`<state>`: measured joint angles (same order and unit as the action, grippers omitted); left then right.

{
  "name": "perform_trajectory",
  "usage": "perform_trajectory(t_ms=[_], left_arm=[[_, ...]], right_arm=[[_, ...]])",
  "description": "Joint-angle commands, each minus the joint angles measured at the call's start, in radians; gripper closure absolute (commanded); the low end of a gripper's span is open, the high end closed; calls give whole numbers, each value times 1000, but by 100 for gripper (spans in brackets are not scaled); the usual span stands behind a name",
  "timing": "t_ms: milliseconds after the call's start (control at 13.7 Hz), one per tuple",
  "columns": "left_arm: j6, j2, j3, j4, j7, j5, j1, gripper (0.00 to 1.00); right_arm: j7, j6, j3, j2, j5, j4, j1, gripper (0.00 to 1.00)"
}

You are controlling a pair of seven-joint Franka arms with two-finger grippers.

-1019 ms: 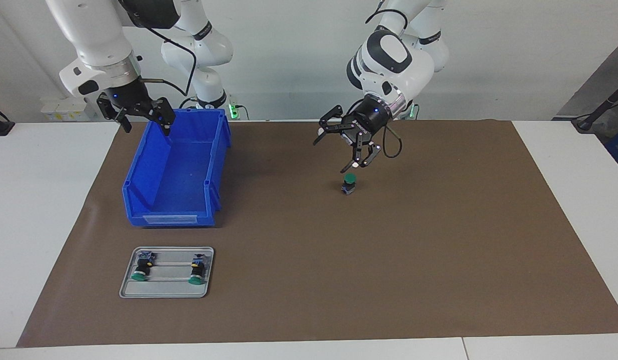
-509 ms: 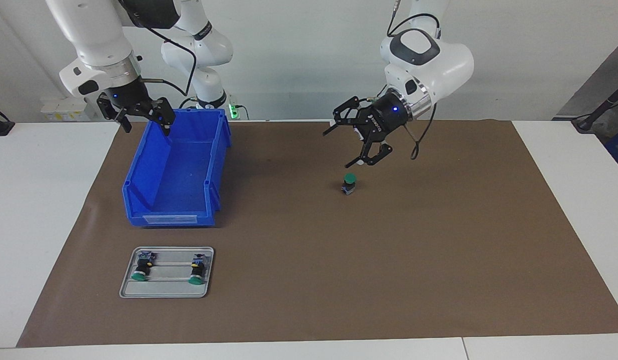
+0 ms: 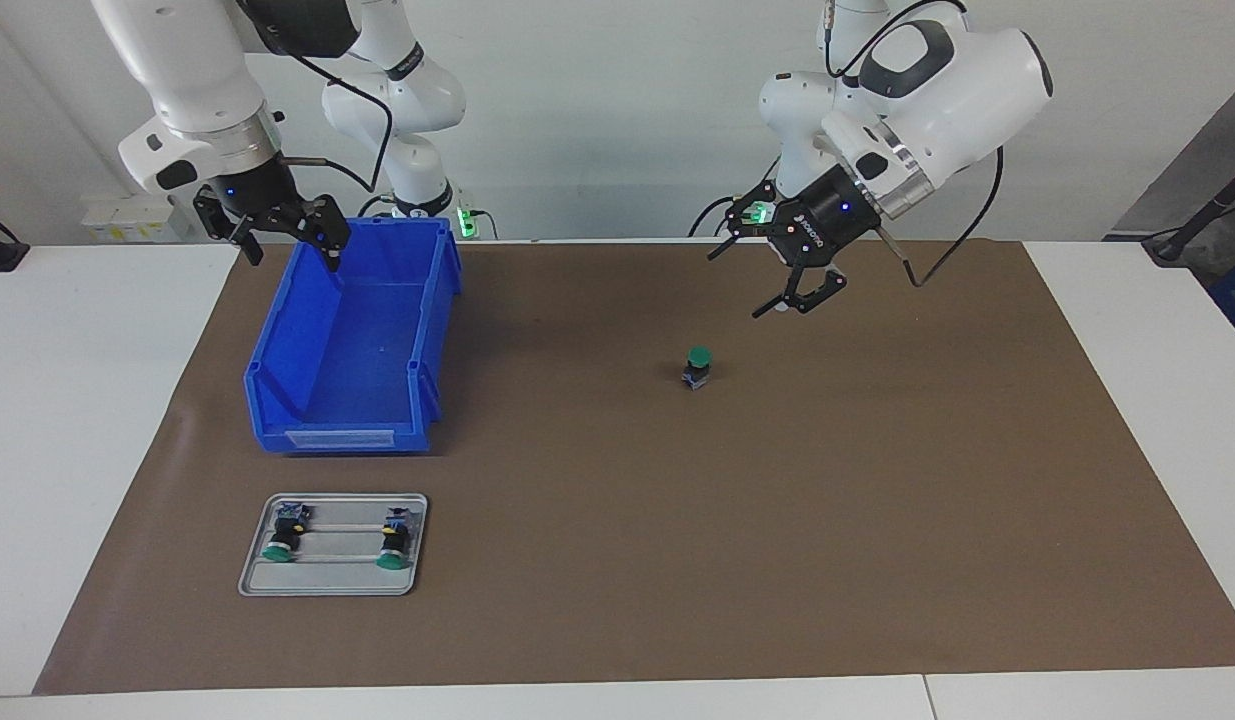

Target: Place and press button with both arms

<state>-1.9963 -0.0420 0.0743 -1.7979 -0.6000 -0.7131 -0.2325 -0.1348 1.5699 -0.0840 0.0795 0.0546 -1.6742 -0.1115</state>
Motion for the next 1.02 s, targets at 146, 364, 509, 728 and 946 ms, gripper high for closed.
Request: perform_trajectory(t_ms=[146, 364, 509, 728, 946], left_arm=[[89, -9, 28, 25, 389, 395, -48, 10], [158, -19, 30, 22, 647, 610, -88, 0], [300, -48, 33, 5, 677, 638, -77, 0], [428, -64, 22, -3, 666, 636, -2, 0], [339, -61, 24, -11, 753, 636, -7, 5]], right_arm=[[-11, 1, 7, 22, -10, -21, 9, 0], [-11, 1, 7, 22, -10, -21, 9, 0], [-11, 1, 7, 22, -10, -21, 9, 0], [-11, 1, 7, 22, -10, -21, 9, 0], [-11, 1, 7, 22, -10, -21, 9, 0]])
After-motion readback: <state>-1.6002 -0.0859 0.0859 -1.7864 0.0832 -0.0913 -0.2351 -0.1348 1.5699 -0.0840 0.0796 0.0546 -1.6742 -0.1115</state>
